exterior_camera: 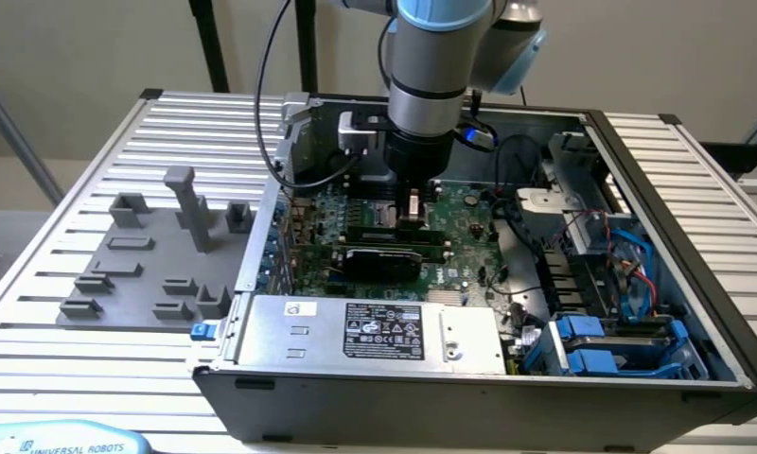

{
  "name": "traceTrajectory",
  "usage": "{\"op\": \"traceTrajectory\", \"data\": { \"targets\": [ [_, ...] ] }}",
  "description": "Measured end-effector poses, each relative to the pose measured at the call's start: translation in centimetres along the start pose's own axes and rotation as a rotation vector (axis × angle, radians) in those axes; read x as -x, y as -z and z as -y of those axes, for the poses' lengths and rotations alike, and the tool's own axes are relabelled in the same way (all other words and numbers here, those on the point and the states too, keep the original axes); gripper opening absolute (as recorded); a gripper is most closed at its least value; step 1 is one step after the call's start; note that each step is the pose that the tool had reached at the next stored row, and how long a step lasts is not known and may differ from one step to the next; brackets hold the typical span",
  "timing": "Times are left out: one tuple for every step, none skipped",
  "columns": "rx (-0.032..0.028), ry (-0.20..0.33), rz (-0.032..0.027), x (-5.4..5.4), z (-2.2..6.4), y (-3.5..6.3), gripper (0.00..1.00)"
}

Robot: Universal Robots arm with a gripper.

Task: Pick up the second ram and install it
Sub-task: 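Insert the second ram into the second slot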

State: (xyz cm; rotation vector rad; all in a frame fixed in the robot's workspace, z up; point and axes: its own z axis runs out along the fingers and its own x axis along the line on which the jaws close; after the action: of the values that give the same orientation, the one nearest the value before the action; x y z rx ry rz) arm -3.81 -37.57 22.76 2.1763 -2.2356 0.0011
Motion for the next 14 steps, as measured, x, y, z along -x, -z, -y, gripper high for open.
{"op": "traceTrajectory", "data": {
  "targets": [
    [0.0000,0.000,-0.0002,0.00,0.00,0.00,0.13],
    [0.0000,0.000,-0.0002,0.00,0.00,0.00,0.13],
    [0.0000,0.000,-0.0002,0.01,0.00,-0.01,0.13],
    [0.0001,0.000,-0.0002,0.00,0.00,-0.01,0.13],
    [0.0000,0.000,-0.0001,0.00,0.00,-0.02,0.13],
    [-0.0001,0.000,0.0000,0.00,0.00,-0.02,0.13],
    [0.0000,0.000,-0.0001,0.00,0.00,-0.02,0.13],
    [-0.0001,0.000,-0.0001,0.00,0.00,-0.02,0.13],
    [0.0000,-0.001,0.0000,0.00,0.00,-0.02,0.13],
    [-0.0001,-0.001,0.0000,0.01,0.00,-0.02,0.13],
    [-0.0001,-0.002,0.0001,0.01,0.00,-0.02,0.13],
    [-0.0001,-0.003,0.0001,0.02,0.00,-0.02,0.13],
    [-0.0001,-0.003,0.0001,0.03,0.00,-0.02,0.13],
    [0.0000,-0.004,0.0000,0.04,0.00,-0.02,0.13]
  ]
}}
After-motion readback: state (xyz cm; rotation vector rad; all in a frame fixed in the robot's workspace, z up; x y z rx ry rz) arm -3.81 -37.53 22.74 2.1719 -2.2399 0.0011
